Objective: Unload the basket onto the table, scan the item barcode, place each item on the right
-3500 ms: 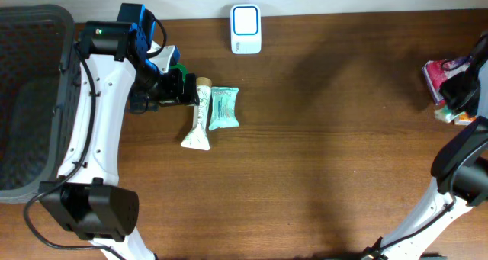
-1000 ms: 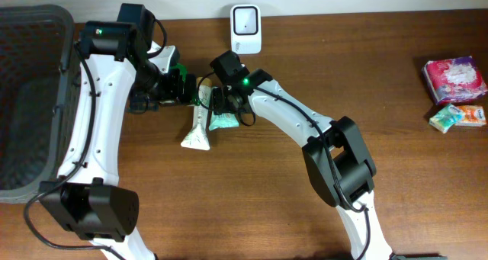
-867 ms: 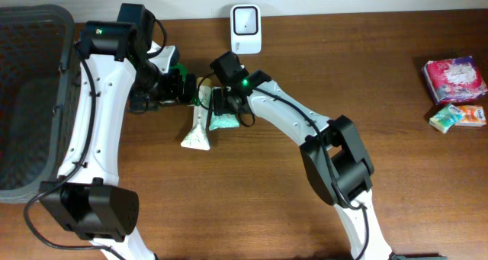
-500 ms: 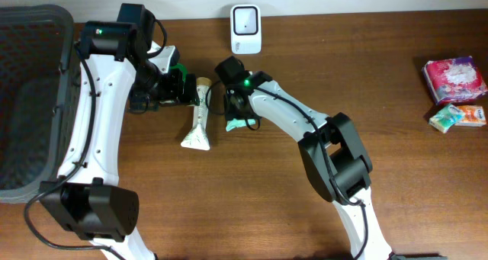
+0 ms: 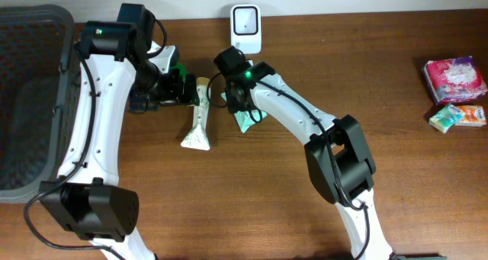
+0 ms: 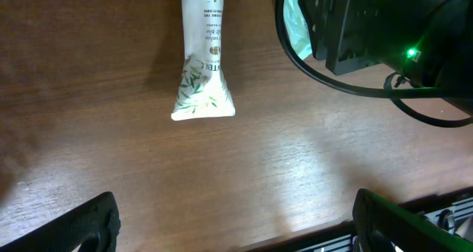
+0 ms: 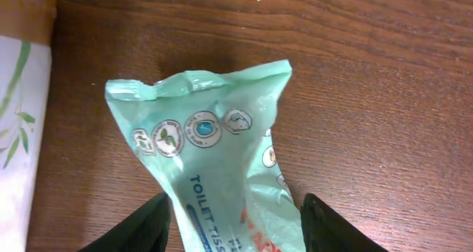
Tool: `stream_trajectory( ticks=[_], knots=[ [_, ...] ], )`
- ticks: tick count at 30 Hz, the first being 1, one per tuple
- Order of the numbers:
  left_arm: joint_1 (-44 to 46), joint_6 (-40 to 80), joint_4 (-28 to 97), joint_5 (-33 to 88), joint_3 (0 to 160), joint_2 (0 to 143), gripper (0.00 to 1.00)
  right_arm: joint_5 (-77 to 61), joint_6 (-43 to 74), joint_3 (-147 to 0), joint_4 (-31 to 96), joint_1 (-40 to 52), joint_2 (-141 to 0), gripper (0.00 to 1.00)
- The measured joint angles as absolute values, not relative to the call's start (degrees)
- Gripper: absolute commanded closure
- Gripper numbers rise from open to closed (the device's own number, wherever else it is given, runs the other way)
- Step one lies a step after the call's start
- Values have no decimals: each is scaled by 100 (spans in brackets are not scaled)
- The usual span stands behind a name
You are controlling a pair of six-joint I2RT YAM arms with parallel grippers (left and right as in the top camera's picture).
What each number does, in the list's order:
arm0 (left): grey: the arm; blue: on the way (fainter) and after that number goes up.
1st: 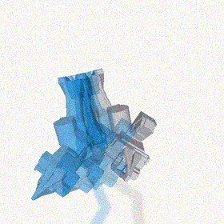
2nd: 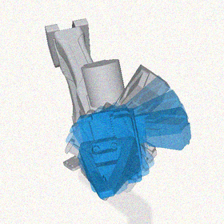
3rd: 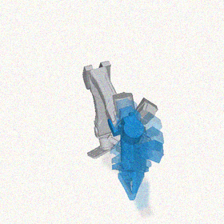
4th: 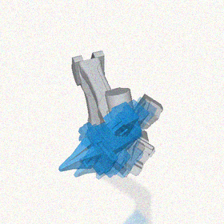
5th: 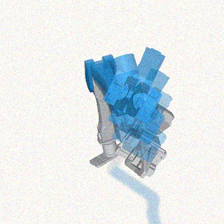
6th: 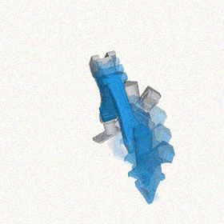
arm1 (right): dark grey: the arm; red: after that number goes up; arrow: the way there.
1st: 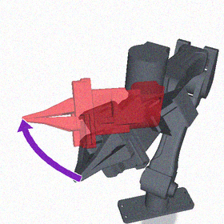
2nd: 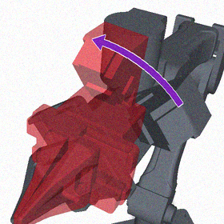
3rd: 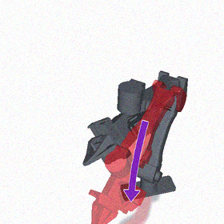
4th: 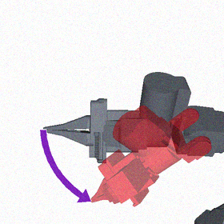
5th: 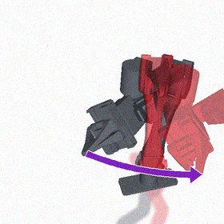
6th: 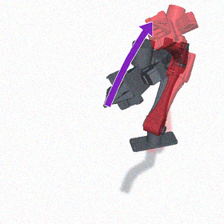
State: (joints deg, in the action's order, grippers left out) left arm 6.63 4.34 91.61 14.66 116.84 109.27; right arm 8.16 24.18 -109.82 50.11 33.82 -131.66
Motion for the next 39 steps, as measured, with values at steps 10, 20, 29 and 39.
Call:
stream_trajectory(
  ticks=[10, 20, 29, 39],
  knots=[
    [663, 434, 9161, 1466, 11684, 10927, 1, 899, 1627, -10982, 4947, 3616, -13185, 53],
    [663, 436, 9161, 1466, 11684, 10927, 1, 1146, 1533, -10969, 4950, 3616, -13410, 80],
    [663, 434, 9166, 1466, 11684, 10927, 1, 276, 1835, -11848, 6040, 3275, -13410, 91],
    [663, 434, 9166, 1466, 11684, 10927, 1, -4753, 2047, -12324, 7424, 1409, -13408, 96]
  ],
)
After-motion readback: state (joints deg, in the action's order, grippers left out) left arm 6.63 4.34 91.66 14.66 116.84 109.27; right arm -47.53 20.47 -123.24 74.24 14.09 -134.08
